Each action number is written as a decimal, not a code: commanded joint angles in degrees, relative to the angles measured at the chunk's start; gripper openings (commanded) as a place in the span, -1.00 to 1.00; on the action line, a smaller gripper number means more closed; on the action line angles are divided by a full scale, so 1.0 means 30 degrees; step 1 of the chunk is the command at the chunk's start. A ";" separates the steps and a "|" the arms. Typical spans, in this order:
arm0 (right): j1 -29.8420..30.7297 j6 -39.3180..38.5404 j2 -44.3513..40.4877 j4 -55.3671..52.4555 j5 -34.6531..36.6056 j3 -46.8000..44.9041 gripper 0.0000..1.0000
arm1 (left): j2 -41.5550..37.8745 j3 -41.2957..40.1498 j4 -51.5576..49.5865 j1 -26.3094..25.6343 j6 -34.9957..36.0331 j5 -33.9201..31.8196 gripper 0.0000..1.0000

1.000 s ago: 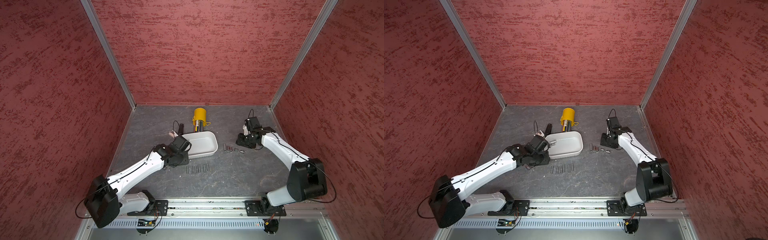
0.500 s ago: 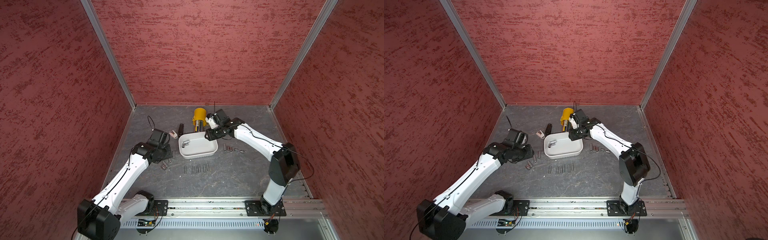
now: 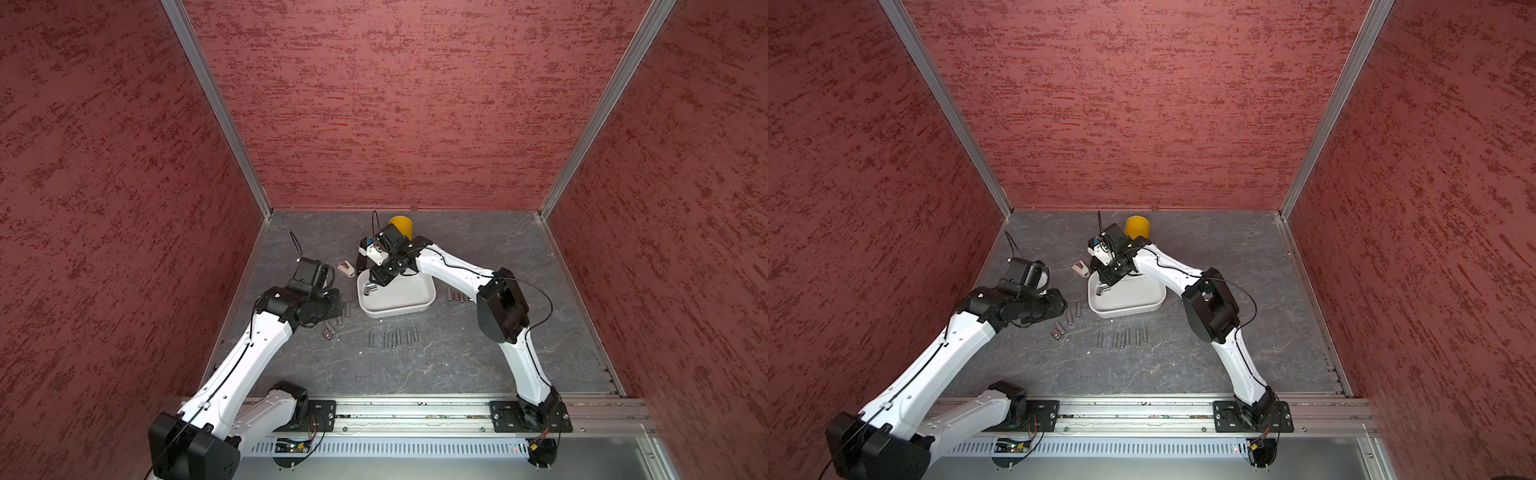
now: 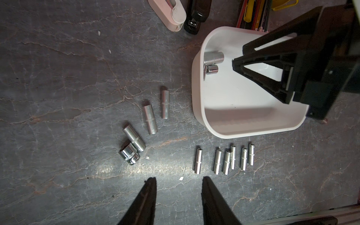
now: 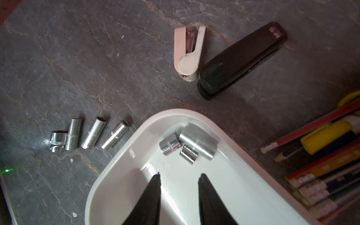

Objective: Take out the socket from the storage box
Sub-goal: Pick up the socket head from the storage box.

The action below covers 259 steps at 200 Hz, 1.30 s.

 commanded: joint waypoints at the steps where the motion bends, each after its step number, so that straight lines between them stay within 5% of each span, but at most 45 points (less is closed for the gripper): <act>1: 0.0084 -0.1423 0.0913 -0.0763 -0.0224 0.1218 -0.29 | -0.0177 0.0076 0.0244 0.0130 0.0267 0.0104 -0.18; 224: 0.0143 -0.2480 0.4463 -0.1588 0.2049 0.3008 -0.27 | 0.0063 -0.0320 0.0723 0.0099 0.0353 0.0264 -0.18; 259: 0.0143 -0.1487 0.4408 -0.1484 0.2509 0.3111 -0.58 | 0.0117 -0.0334 0.0727 0.0103 0.0353 0.0300 -0.18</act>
